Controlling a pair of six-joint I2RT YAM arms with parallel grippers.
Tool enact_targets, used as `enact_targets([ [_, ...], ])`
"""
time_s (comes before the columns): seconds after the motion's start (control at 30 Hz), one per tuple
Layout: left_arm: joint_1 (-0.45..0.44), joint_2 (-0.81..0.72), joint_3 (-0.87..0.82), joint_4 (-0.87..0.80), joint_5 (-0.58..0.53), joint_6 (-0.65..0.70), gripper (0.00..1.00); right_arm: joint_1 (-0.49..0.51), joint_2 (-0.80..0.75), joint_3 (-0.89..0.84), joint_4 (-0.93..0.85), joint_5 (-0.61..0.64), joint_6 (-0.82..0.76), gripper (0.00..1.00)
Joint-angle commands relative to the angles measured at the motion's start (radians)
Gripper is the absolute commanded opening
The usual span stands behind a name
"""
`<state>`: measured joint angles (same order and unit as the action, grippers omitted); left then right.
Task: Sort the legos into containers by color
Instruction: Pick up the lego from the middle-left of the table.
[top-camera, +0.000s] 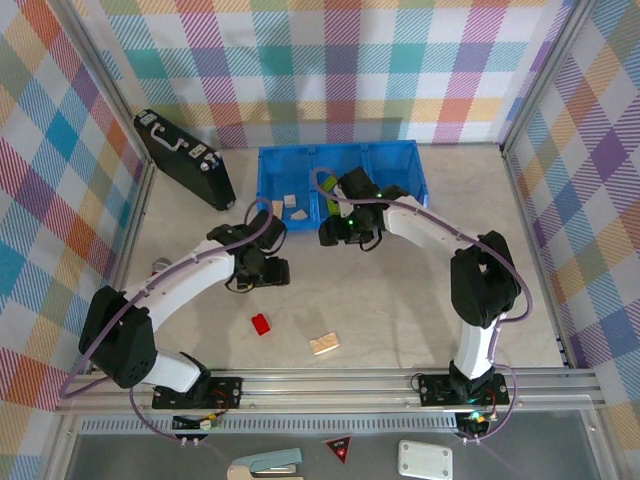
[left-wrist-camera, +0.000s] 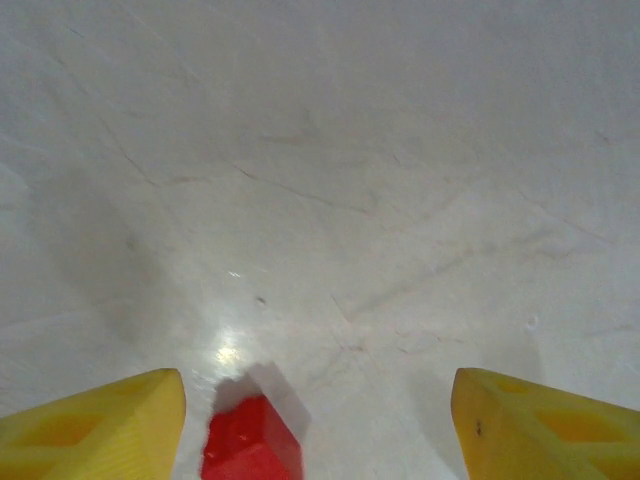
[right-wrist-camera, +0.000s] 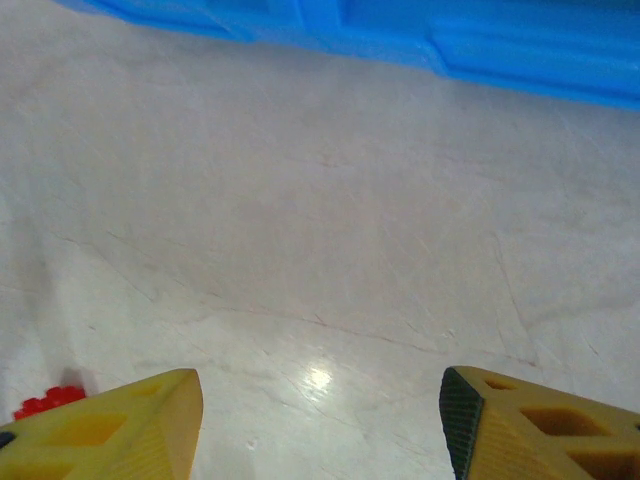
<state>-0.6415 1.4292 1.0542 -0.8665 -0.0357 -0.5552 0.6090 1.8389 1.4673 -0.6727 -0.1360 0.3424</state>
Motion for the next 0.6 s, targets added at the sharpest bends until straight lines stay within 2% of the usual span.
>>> enact_targets([
  [0.0,-0.085,-0.002,-0.022,-0.017,0.013,-0.116,0.71,-0.007,-0.044,-0.036,0.002,0.051,-0.009,0.66],
  [0.2,-0.228,0.051,-0.016,0.002,0.035,-0.229,0.73,-0.046,-0.075,-0.071,0.028,0.05,0.016,0.66],
  [0.57,-0.42,0.217,0.021,0.081,0.049,-0.444,0.81,-0.113,-0.148,-0.128,0.063,0.026,-0.007,0.66],
])
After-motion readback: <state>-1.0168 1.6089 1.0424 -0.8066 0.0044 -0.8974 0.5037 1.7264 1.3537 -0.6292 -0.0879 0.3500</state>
